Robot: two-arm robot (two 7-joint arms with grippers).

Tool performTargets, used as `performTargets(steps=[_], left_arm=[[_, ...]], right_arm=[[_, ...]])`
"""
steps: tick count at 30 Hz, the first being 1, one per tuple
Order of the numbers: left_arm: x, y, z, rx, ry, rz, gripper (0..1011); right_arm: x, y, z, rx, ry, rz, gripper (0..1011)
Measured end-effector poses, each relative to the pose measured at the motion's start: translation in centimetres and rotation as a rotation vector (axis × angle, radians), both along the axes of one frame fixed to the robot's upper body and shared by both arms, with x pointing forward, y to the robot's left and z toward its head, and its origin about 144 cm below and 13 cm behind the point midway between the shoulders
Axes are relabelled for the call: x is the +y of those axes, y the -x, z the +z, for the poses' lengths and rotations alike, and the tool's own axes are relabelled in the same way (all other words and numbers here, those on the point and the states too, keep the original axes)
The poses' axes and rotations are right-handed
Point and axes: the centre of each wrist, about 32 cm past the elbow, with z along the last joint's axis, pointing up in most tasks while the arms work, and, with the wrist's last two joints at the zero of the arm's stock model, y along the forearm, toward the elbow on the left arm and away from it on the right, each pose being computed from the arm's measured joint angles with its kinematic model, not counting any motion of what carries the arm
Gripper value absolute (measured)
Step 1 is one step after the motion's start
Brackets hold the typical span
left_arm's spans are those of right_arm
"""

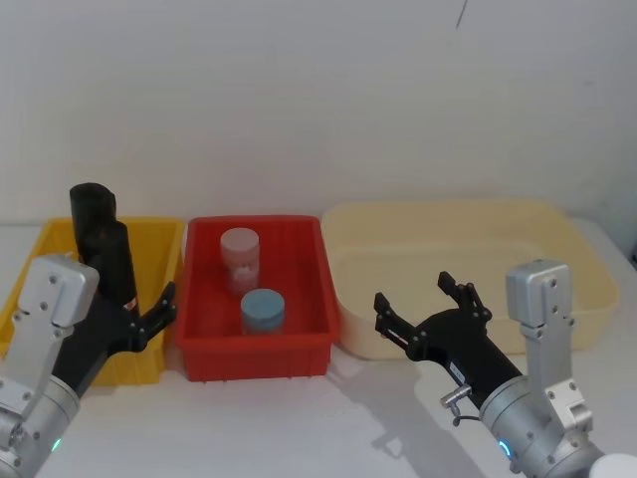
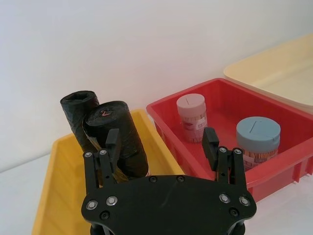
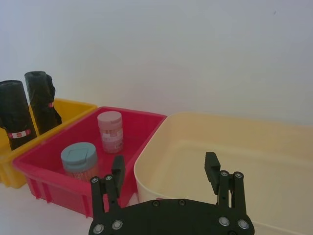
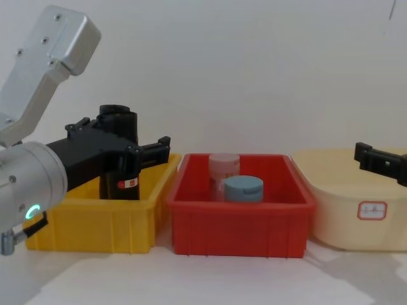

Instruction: Pick up the garbage bag with the one hand and transfer it to the other hand.

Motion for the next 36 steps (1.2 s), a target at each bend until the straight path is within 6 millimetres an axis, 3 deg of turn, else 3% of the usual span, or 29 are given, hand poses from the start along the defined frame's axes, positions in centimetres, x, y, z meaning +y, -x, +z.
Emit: performTargets(steps=[11,28,36], left_arm=[[0.0,0.4,0.0,-0.001,0.001,0.002,1000],[1.6,3.5,-0.5,-0.004,0.060,0.076,1000],[2.4,3.5,-0.9,0.008,0.110,0.096,1000]], right_arm=[[0.0,0.0,0.0,0.000,0.000,0.000,1000],[0.0,0.0,0.0,0.000,0.000,0.000,999],[0.0,0.0,0.0,0.000,0.000,0.000,1000]])
